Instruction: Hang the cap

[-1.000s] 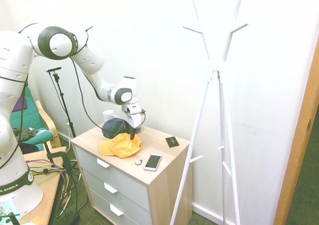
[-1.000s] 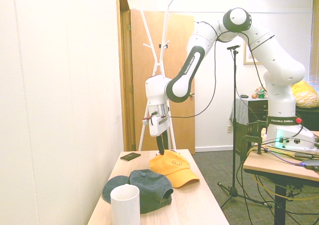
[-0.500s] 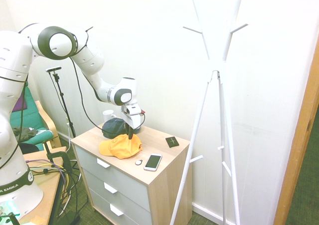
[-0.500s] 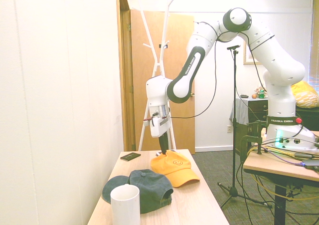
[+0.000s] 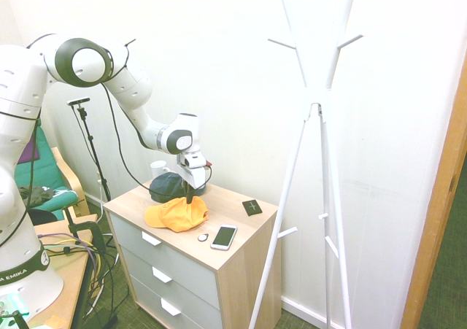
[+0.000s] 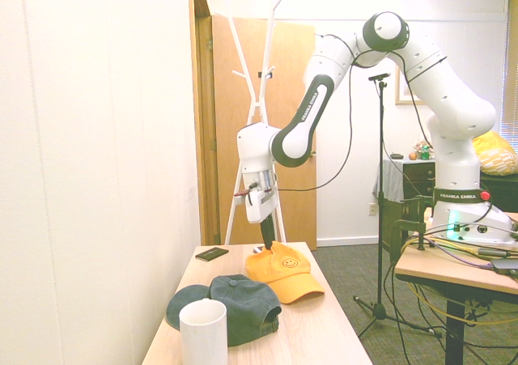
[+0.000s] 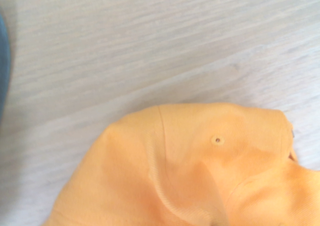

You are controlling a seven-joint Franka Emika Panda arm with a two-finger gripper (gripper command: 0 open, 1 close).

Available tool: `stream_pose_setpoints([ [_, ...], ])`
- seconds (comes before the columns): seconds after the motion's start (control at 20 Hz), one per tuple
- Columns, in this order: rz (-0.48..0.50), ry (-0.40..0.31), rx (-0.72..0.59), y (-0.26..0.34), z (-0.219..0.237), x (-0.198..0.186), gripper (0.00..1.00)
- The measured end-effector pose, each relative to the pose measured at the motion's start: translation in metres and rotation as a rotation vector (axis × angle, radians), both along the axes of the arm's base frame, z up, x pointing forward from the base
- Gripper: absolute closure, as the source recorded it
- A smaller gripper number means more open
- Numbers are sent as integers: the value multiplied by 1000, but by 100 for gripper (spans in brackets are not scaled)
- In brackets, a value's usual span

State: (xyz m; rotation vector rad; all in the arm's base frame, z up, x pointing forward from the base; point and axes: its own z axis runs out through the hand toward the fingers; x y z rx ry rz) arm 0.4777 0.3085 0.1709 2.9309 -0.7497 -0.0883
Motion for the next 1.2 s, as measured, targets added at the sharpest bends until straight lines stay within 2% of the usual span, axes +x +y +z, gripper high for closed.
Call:
stream_pose_setpoints([
  [0.35, 173, -97, -235, -10, 27, 1, 100],
  [0.65, 231, -238, -441, -31, 71, 18, 100],
  [0.85, 266, -327, -595, -53, 106, 42, 100],
  [1.2, 294, -418, -826, -90, 179, 67, 100],
])
